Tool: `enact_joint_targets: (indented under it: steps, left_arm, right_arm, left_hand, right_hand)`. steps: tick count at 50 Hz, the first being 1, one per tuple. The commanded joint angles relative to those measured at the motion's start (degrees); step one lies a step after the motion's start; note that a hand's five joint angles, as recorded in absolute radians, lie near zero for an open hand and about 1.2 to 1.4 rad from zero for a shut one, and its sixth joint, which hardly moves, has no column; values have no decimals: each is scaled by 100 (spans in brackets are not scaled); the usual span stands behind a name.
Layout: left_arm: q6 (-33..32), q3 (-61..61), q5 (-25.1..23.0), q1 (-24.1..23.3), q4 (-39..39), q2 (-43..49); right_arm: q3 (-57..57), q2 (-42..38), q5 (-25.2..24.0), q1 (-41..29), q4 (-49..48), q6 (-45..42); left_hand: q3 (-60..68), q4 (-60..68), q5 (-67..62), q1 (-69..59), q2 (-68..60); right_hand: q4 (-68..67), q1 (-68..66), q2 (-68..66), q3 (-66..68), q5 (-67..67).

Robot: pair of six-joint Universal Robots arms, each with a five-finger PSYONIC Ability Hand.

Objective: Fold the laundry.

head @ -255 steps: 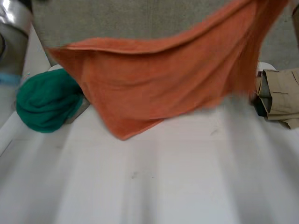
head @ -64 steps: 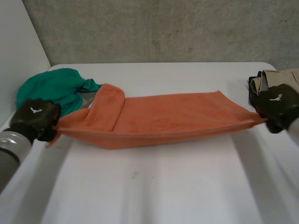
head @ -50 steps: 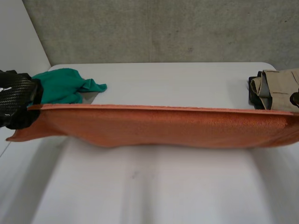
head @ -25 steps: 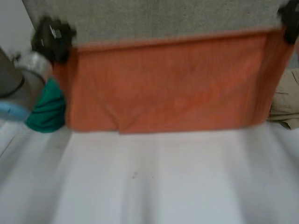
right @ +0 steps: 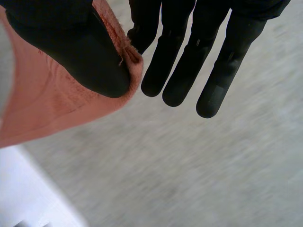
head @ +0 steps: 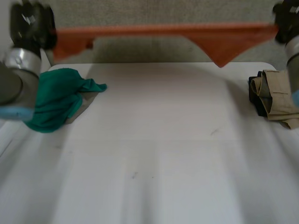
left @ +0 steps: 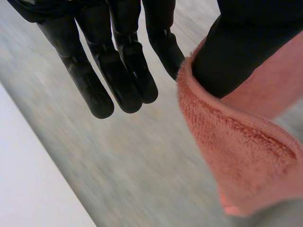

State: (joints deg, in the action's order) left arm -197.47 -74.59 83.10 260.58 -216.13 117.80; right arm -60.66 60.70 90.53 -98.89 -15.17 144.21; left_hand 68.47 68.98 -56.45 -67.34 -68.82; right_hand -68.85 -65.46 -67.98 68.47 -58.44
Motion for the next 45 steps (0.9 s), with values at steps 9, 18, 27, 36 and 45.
enact_joint_targets:
  steps: [9,18,27,36,45]
  left_arm:
    - [-1160,-3569,-628,28,914,-1293]
    - [-3261,-5354,-646,555,3663,-3534]
    - [-3606,-5277,-1787,1153,4406,-4020]
    - [-3123,-3872,-1754,548,2657,-2000]
    - [-2911,-1992,-664,28,2119,-110]
  right_arm:
    - [-1799,-51,-27,203,1613,-674]
    - [-4240,2556,-96,976,3623,-3124]
    - [-4797,3230,-676,1126,3363,-3198]
    - [-3736,1254,-450,750,1897,-2100]
    - [-2583,-5,193,353,1218,-2046]
  left_hand:
    - [1153,1102,-1355,-1266,-1118]
    - [1153,1102,-1355,-1266,-1118]
    - [1153,1102,-1355,-1266,-1118]
    - [1153,1102,-1355,-1266,-1118]
    - [1153,1102,-1355,-1266,-1118]
  right_hand:
    - [-1115,-1454,-1202,1153,-1156]
    - [-1115,-1454,-1202,1153,-1156]
    - [-1115,-1454,-1202,1153,-1156]
    - [-1115,-1454,-1202,1153,-1156]
    - [-1115,-1454,-1202,1153,-1156]
